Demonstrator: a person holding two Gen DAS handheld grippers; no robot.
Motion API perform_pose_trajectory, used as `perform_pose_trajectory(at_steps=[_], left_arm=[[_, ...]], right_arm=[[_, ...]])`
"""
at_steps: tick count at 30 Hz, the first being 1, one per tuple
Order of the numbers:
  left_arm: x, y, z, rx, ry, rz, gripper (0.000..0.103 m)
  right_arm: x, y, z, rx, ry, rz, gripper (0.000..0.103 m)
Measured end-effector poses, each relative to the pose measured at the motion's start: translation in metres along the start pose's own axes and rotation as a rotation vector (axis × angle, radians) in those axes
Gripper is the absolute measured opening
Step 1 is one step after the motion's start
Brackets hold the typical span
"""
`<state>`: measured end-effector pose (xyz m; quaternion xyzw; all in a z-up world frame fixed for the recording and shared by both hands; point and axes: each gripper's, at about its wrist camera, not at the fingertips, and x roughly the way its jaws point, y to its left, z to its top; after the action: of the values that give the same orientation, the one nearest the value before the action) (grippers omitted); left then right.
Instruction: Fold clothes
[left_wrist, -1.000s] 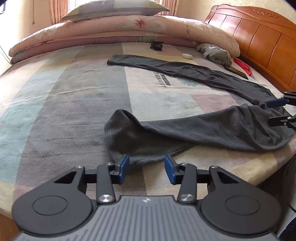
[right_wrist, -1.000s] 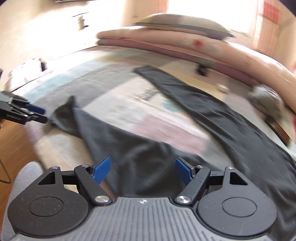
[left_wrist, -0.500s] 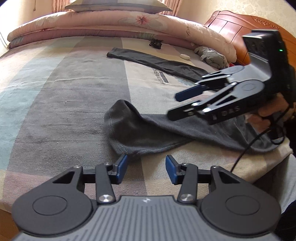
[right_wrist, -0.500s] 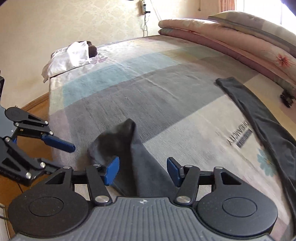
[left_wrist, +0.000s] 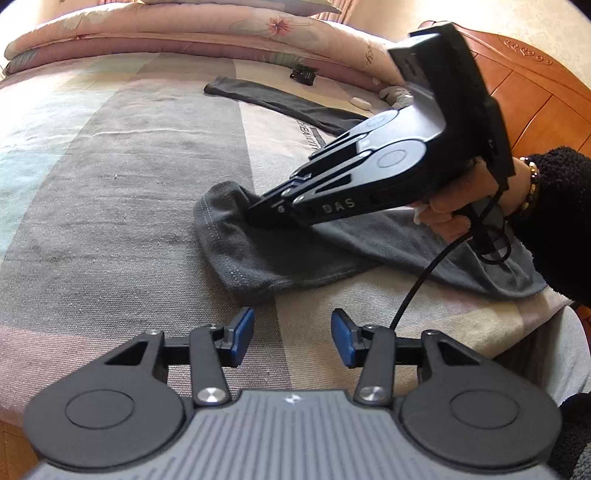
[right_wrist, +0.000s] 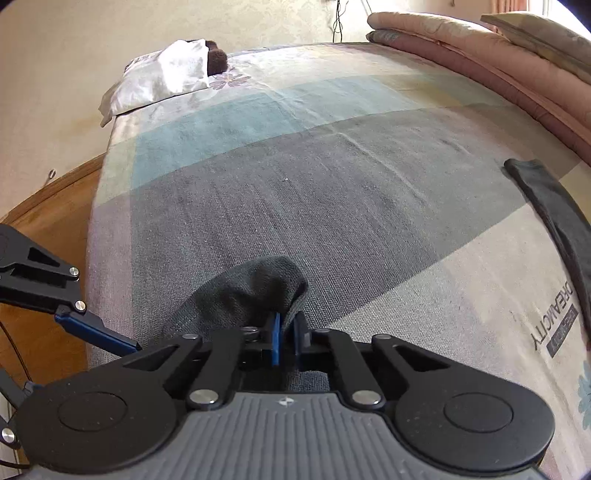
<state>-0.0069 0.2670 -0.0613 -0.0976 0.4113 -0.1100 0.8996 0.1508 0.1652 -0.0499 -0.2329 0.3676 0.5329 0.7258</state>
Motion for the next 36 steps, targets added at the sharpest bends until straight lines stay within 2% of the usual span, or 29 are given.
perform_pose_trajectory(at_steps=[5, 8, 11, 14, 17, 19, 22, 25, 29, 32, 36], left_arm=[[-0.007, 0.002, 0.003, -0.001, -0.026, 0.027, 0.047], [-0.014, 0.004, 0.006, -0.002, -0.046, 0.048, 0.048], [-0.021, 0.009, 0.008, -0.017, -0.06, 0.065, 0.053], [-0.026, 0.012, 0.008, -0.037, -0.067, 0.066, 0.053], [-0.027, 0.017, 0.007, -0.08, -0.064, 0.033, 0.053], [-0.027, 0.021, 0.004, -0.113, -0.061, -0.001, 0.053], [-0.02, 0.03, -0.002, -0.171, -0.052, -0.06, 0.056], [-0.008, 0.039, -0.008, -0.224, -0.04, -0.1, 0.056], [0.009, 0.053, -0.012, -0.263, -0.053, -0.078, 0.057], [0.012, 0.062, -0.008, -0.305, -0.066, -0.114, 0.057], [0.029, 0.08, 0.007, -0.382, -0.081, -0.202, 0.059]], right_arm=[[-0.025, -0.002, 0.02, -0.017, -0.087, -0.078, 0.005], [-0.04, -0.007, 0.032, 0.008, -0.143, -0.089, 0.005], [-0.047, -0.003, 0.031, 0.014, -0.146, -0.037, 0.005], [-0.042, 0.013, 0.017, 0.005, -0.101, 0.033, 0.006], [-0.035, 0.028, -0.001, 0.012, -0.04, 0.12, 0.007], [-0.032, 0.036, -0.011, 0.014, 0.001, 0.172, 0.013], [-0.037, 0.041, -0.024, 0.034, 0.013, 0.192, 0.019], [-0.05, 0.038, -0.035, 0.072, -0.001, 0.187, 0.026], [-0.073, 0.031, -0.053, 0.13, -0.028, 0.162, 0.034], [-0.092, 0.026, -0.071, 0.177, -0.055, 0.131, 0.041], [-0.108, 0.022, -0.093, 0.231, -0.08, 0.087, 0.042]])
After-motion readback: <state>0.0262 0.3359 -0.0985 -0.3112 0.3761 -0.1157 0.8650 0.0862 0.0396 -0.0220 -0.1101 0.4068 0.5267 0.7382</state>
